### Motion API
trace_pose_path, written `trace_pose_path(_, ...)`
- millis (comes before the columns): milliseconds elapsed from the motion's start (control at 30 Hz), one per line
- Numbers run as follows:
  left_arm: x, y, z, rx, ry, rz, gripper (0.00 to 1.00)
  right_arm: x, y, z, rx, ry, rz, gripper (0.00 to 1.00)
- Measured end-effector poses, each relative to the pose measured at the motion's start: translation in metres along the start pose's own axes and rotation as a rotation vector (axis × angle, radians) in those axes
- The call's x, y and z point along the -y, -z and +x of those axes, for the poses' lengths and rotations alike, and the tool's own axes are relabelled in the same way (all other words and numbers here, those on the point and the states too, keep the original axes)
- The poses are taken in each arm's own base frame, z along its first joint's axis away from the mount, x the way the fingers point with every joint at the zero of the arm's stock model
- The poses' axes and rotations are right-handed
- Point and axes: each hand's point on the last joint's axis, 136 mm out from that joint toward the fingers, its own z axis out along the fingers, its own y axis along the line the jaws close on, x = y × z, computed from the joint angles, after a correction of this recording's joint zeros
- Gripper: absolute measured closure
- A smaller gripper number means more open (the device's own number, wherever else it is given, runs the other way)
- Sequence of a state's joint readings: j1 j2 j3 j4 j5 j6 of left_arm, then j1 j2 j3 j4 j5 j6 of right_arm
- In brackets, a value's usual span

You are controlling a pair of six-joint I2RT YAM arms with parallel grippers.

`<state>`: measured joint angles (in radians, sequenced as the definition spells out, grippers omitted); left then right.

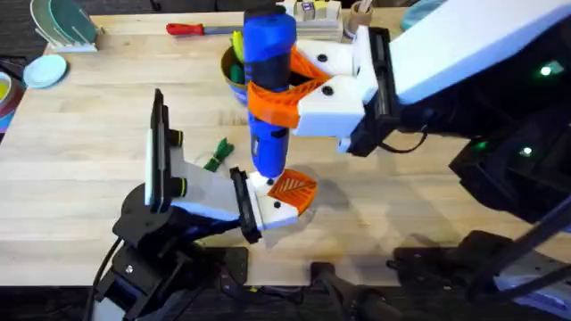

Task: Pick up the gripper from the table and insert it into the empty holder that is missing its gripper. Then pick up a screw, insert it into the mounting hole, and use the screwdriver to tighten it. Finally, clean up the table by picking up the vegetable and placing it into the bucket.

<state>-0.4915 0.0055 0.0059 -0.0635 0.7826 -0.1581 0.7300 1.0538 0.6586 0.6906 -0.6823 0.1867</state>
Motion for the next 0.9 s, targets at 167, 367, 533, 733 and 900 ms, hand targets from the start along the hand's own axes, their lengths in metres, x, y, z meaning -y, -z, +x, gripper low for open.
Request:
trace_pose_path(167, 0.0, 0.0, 0.0, 0.0, 0.0, 0.0, 0.992, -0.0004, 0.0, 0.0016, -0.006, -0.005, -0.003, 0.984)
trace_pose_path(367, -0.0001, 0.0, 0.0, 0.0, 0.0, 0.0, 0.992, -0.0036, 0.0, 0.0015, -0.007, -0.003, -0.021, 0.984)
trace_pose_path(533, -0.0001, 0.0, 0.0, 0.0, 0.0, 0.0, 0.992, -0.0048, 0.0001, 0.0012, -0.007, -0.003, -0.027, 0.984)
trace_pose_path(733, -0.0001, 0.0, 0.0, 0.0, 0.0, 0.0, 0.992, -0.005, 0.0001, 0.0014, -0.007, -0.001, -0.029, 0.984)
trace_pose_path(900, -0.0001, 0.0, 0.0, 0.0, 0.0, 0.0, 0.992, -0.0057, 0.0001, 0.001, -0.006, 0.005, -0.033, 0.984)
